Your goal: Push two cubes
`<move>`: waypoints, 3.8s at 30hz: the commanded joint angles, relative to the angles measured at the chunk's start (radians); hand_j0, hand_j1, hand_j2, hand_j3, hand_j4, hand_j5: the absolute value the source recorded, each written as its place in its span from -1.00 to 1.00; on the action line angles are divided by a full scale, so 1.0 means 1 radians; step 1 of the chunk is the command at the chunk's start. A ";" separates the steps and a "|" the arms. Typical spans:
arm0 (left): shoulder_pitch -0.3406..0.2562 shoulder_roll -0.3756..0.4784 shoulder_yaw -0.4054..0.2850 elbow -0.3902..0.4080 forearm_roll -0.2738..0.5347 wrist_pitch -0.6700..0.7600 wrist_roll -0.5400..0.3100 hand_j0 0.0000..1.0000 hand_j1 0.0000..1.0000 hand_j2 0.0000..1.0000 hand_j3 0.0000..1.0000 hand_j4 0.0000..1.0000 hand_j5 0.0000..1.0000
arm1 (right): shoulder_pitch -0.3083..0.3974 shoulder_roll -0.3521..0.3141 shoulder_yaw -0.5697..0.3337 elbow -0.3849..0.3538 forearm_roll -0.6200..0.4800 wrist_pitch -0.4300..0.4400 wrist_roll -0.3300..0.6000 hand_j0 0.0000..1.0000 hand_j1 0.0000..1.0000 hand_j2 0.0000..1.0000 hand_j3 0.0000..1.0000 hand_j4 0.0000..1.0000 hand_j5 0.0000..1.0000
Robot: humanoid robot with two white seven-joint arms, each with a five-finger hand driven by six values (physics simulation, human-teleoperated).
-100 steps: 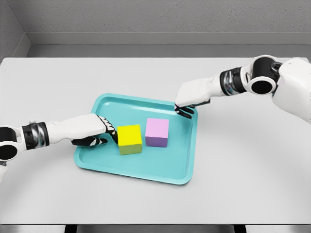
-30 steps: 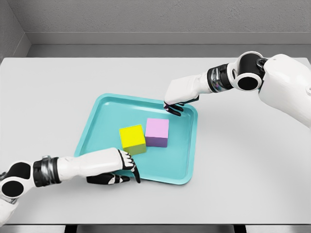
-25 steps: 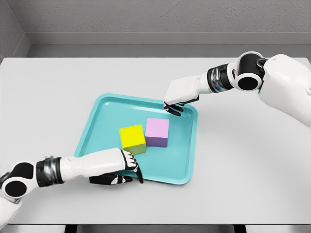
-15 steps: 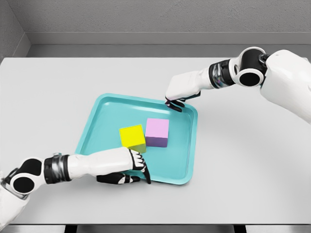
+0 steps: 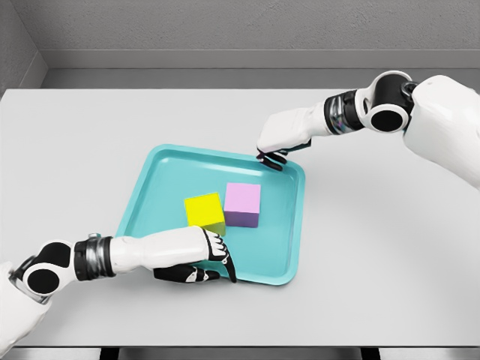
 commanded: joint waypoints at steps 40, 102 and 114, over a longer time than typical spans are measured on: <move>-0.071 -0.023 -0.002 0.157 0.008 0.002 0.000 0.07 0.07 0.07 0.07 0.07 0.07 | -0.023 -0.024 -0.001 -0.012 -0.005 0.002 0.000 -0.68 -0.68 -0.68 -0.68 -0.68 -0.68; -0.087 -0.010 0.000 0.169 0.019 0.002 0.000 0.07 0.07 0.07 0.07 0.07 0.07 | 0.049 -0.093 0.143 -0.199 -0.074 0.002 0.000 -0.73 -0.73 -0.73 -0.73 -0.73 -0.73; -0.087 -0.010 0.000 0.169 0.019 0.002 0.000 0.07 0.07 0.07 0.07 0.07 0.07 | 0.052 -0.089 0.141 -0.199 -0.073 0.002 0.000 -0.73 -0.73 -0.73 -0.73 -0.73 -0.73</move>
